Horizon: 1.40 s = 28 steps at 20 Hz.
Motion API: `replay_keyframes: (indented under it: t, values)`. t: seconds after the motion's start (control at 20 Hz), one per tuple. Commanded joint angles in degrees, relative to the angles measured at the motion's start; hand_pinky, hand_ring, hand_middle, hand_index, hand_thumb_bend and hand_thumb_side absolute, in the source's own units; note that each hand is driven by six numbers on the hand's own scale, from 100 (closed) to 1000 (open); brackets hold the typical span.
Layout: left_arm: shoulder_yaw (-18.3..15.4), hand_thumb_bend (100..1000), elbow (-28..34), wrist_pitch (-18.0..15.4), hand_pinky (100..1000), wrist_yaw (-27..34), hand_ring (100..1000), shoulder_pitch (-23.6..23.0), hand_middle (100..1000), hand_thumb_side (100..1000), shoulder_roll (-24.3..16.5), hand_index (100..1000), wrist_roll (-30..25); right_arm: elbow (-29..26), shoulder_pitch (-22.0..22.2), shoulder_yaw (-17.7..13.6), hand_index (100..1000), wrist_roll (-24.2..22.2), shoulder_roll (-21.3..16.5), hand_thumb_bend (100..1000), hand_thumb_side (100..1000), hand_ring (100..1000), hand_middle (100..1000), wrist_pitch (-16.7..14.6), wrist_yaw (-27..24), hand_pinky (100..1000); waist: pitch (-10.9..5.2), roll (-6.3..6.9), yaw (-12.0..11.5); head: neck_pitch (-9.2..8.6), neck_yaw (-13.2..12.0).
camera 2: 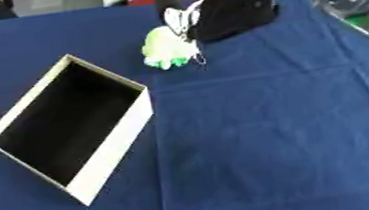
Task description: Pick up objects on the table and place them in the box.
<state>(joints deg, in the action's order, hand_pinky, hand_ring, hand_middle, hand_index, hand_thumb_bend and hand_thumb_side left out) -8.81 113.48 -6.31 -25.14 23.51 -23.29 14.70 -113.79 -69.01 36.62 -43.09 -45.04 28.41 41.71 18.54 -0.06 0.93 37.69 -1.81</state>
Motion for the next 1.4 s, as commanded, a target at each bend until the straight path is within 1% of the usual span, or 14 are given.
replay_keyframes:
  t: [0.05, 0.15, 0.35, 0.4, 0.5, 0.55, 0.7, 0.8, 0.95, 1.05, 1.1, 1.2, 1.35, 1.4]
  values:
    - [-0.02, 301, 1.11, -0.08, 518, 0.24, 649, 0.35, 574, 557, -1.69, 777, -0.25, -0.81, -0.98, 1.03, 889, -8.82, -1.12, 100, 843, 998, 891, 8.38, -1.61, 958, -1.35, 0.17, 0.04, -0.44, -0.10]
    - [0.03, 301, 1.11, -0.08, 518, 0.30, 649, 0.37, 573, 558, -1.67, 777, -0.31, -0.81, -0.80, 1.74, 899, -8.86, -1.26, 100, 890, 1000, 904, 8.25, -3.04, 966, -1.34, 0.18, 0.04, -0.40, -0.09]
    - [0.11, 300, 1.11, -0.07, 517, 0.47, 649, 0.33, 573, 558, -1.55, 777, -0.42, -0.79, -0.38, 2.12, 919, -8.88, -1.33, 100, 978, 1000, 925, 7.89, -4.79, 980, -1.35, 0.21, 0.09, -0.42, -0.04]
    - [0.12, 300, 1.11, -0.08, 517, 0.50, 649, 0.33, 573, 558, -1.52, 777, -0.44, -0.65, -0.37, 2.19, 918, -8.88, -1.28, 100, 972, 1000, 928, 7.88, -4.95, 987, -1.36, 0.22, 0.10, -0.42, -0.02]
    - [0.17, 300, 1.11, -0.10, 517, 0.56, 649, 0.33, 573, 558, -1.47, 777, -0.50, 0.03, -0.50, 2.43, 918, -8.88, -0.97, 100, 1000, 1000, 934, 7.66, -4.48, 994, -1.39, 0.25, 0.09, -0.41, 0.01]
    - [0.19, 299, 1.11, -0.11, 517, 0.59, 649, 0.34, 572, 558, -1.46, 777, -0.53, 0.56, -0.62, 2.62, 923, -8.88, -0.68, 100, 1000, 1000, 944, 7.44, -4.04, 1000, -1.39, 0.27, 0.06, -0.39, 0.03]
    - [0.25, 300, 1.11, -0.12, 517, 0.69, 649, 0.35, 572, 558, -1.36, 778, -0.59, 3.02, -1.02, 3.58, 929, -8.88, 0.46, 100, 1000, 1000, 949, 5.88, -2.34, 1000, -1.37, 0.26, -0.02, -0.37, 0.10]
    - [0.31, 299, 1.11, -0.13, 517, 0.79, 649, 0.33, 571, 558, -1.28, 778, -0.67, 5.60, -1.19, 4.25, 935, -8.88, 1.41, 100, 936, 1000, 938, 4.47, -1.02, 1000, -1.31, 0.26, -0.12, -0.40, 0.16]
    - [0.32, 297, 1.11, -0.13, 517, 0.93, 649, 0.32, 571, 558, -1.18, 778, -0.73, 9.34, -1.52, 4.48, 949, -8.88, 3.06, 100, 769, 1000, 926, 3.42, -0.06, 994, -1.19, 0.29, -0.27, -0.34, 0.17]
    - [0.32, 296, 1.11, -0.10, 517, 1.02, 649, 0.30, 570, 557, -1.11, 778, -0.76, 11.11, -1.84, 4.72, 959, -8.88, 3.99, 100, 630, 1000, 920, 3.14, 0.52, 991, -1.09, 0.30, -0.35, -0.30, 0.18]
    - [0.33, 295, 1.11, -0.11, 517, 1.07, 649, 0.30, 570, 557, -1.08, 778, -0.78, 11.83, -1.98, 4.85, 962, -8.88, 4.41, 100, 584, 1000, 920, 3.11, 0.82, 990, -1.05, 0.30, -0.37, -0.27, 0.19]
    - [0.36, 295, 1.11, -0.14, 517, 1.15, 649, 0.35, 570, 557, -1.03, 778, -0.84, 13.53, -2.27, 5.14, 974, -8.88, 5.34, 100, 535, 1000, 917, 3.18, 1.64, 984, -0.96, 0.32, -0.44, -0.24, 0.25]
    - [0.37, 293, 1.11, -0.17, 517, 1.24, 648, 0.44, 569, 557, -0.94, 778, -0.88, 16.51, -2.74, 5.39, 980, -8.88, 6.91, 100, 497, 1000, 917, 3.03, 2.90, 984, -0.81, 0.41, -0.56, -0.34, 0.34]
    - [0.38, 296, 1.11, -0.17, 517, 1.28, 648, 0.46, 569, 544, -0.90, 778, -0.89, 17.55, -2.88, 5.41, 983, -8.88, 7.45, 100, 515, 1000, 917, 2.89, 3.46, 987, -0.74, 0.44, -0.60, -0.37, 0.38]
